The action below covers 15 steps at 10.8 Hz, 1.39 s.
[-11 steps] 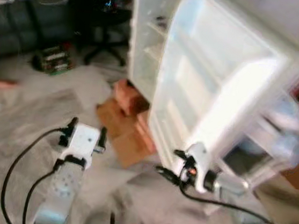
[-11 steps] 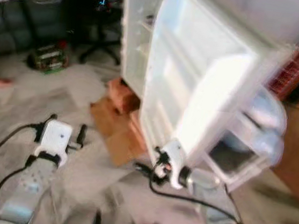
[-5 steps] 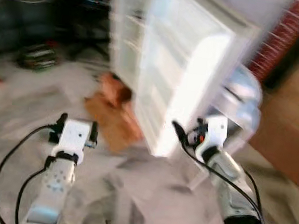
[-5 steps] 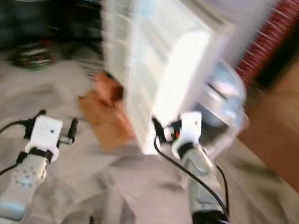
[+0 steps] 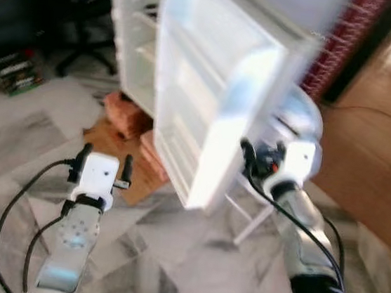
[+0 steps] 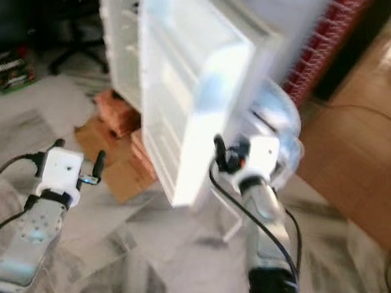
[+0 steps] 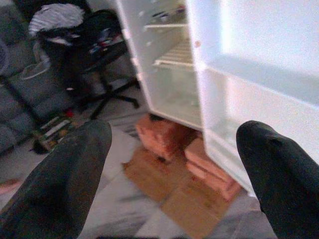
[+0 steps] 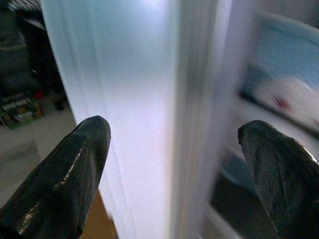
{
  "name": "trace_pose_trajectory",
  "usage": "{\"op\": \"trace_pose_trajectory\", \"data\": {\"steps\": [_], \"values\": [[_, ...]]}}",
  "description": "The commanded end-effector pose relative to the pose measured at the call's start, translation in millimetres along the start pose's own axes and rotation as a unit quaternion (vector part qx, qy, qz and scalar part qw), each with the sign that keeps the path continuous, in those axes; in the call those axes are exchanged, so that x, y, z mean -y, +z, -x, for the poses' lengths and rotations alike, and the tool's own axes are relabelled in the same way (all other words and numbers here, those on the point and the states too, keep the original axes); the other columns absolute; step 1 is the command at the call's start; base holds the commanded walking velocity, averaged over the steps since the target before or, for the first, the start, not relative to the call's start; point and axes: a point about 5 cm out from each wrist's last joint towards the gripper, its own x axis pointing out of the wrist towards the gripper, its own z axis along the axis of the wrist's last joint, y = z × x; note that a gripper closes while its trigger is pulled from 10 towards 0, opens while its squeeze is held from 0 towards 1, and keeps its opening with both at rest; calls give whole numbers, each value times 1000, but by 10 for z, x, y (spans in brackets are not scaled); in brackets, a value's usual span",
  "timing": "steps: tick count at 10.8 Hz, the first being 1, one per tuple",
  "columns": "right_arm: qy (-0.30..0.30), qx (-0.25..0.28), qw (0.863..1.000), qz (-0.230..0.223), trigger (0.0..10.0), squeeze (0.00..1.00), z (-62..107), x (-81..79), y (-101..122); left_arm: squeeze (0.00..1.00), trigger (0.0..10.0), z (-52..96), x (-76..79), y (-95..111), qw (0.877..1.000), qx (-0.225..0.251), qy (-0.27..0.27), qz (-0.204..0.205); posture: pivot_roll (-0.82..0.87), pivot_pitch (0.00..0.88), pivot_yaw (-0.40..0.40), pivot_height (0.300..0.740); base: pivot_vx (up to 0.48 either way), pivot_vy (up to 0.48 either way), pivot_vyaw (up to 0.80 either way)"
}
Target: Restocking fridge
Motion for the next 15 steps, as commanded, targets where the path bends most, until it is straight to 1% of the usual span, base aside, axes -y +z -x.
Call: {"op": "trace_pose_trajectory", "data": {"steps": [1, 4, 6, 7, 8, 9, 10, 11, 12, 13, 14, 15], "values": [[-26, -5, 1000, 8, 10000, 0, 55, 133, -37, 0, 10000, 3, 62, 8, 1000, 0, -12, 1, 153, 103, -53, 740, 0, 0, 0], [-45, -2, 999, 20, 10000, 0, 9, 187, -24, 0, 10000, 15, 41, -63, 1000, -24, -8, -3, 160, 101, -57, 740, 0, 0, 0], [-64, 8, 998, 22, 10000, 0, -98, 226, 32, 0, 10000, 7, 55, -82, 999, -31, -12, -8, 162, 97, -56, 740, 0, 0, 0], [-50, 17, 998, -36, 10000, 0, -257, 117, 124, 0, 10000, -4, 88, -106, 999, -43, -23, -12, 162, 93, -55, 740, 0, 0, 0], [7, 30, 997, -76, 10000, 0, -353, -82, 243, 0, 10000, 24, 138, -169, 996, -74, -50, -9, 166, 91, -57, 740, 0, 0, 0], [72, 39, 990, -112, 10000, 0, -395, -297, 353, 0, 10000, 106, 184, -309, 989, -122, -81, -25, 170, 89, -58, 740, 0, 0, 0], [130, 48, 983, -120, 10000, 0, -386, -503, 438, 0, 10000, 220, 93, -436, 984, -174, -44, 14, 174, 90, -57, 740, 0, 0, 0], [149, 52, 979, -126, 10000, 0, -398, -600, 468, 0, 10000, 302, 7, -496, 980, -195, -16, 34, 187, 92, -60, 740, 0, 0, 0], [172, 57, 974, -135, 10000, 0, -422, -733, 503, 0, 10000, 415, -61, -558, 974, -224, -3, 43, 199, 95, -64, 740, 0, 0, 0], [181, 59, 970, -150, 10000, 0, -477, -856, 550, 0, 10000, 509, -13, -594, 966, -252, -21, 48, 204, 95, -67, 740, 0, 0, 0], [195, 62, 966, -155, 10000, 0, -518, -985, 599, 0, 10000, 526, 46, -603, 964, -258, -50, 32, 210, 95, -73, 740, 0, 0, 0], [257, 68, 947, -179, 10000, 0, -527, -1276, 740, 0, 10000, 471, 74, -582, 965, -254, -62, 12, 213, 95, -77, 740, 0, 0, 0]]}}
